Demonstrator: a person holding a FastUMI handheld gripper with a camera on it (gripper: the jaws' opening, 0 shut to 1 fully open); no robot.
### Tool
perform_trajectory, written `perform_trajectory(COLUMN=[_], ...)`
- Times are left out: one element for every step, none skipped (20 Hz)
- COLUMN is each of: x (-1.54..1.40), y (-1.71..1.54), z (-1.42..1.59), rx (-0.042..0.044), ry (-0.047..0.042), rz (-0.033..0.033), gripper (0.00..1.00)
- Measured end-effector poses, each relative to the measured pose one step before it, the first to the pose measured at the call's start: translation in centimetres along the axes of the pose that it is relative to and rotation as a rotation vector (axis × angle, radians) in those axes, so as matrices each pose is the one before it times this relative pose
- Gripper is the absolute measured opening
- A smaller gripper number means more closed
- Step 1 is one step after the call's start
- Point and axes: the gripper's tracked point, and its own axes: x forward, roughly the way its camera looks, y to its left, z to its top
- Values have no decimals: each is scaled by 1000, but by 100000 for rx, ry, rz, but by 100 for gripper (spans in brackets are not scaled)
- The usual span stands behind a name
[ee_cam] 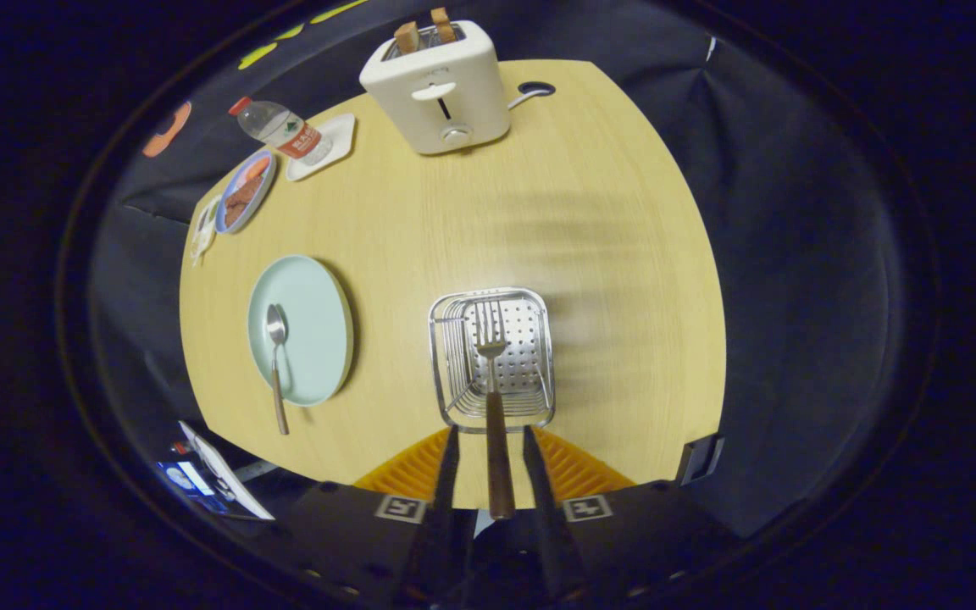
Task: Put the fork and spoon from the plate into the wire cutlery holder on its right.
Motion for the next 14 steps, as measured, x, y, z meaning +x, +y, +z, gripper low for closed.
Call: perform_trajectory(x=[-580,-728,-917,-664,-957,-1010,-750,-762,-543,-563,-242,-146,128,482], y=[204,361,469,419,561,648,860,1293,1244,1541,1648,1567,1534,1864], z=[326,358,546,421,578,495,547,547,527,672,433,357,151,-255], rx=[-1073,-1723,-1321,-1569,-2554,-2404,-2065,-2336,-1569,-1633,-679,190,-109,-204], ry=[-4032,-4983,-5595,-6274,-6461,-5463,-4974,-5872,-4579,-5258,-4338,-3831,-2650,-1888], rz=[-625,-42,-222,-963,-510,-297,394,875,833,1153,1217,1027,1009,1199], gripper=[67,89,95,96,96,96,97,97,97,97,97,97,97,97])
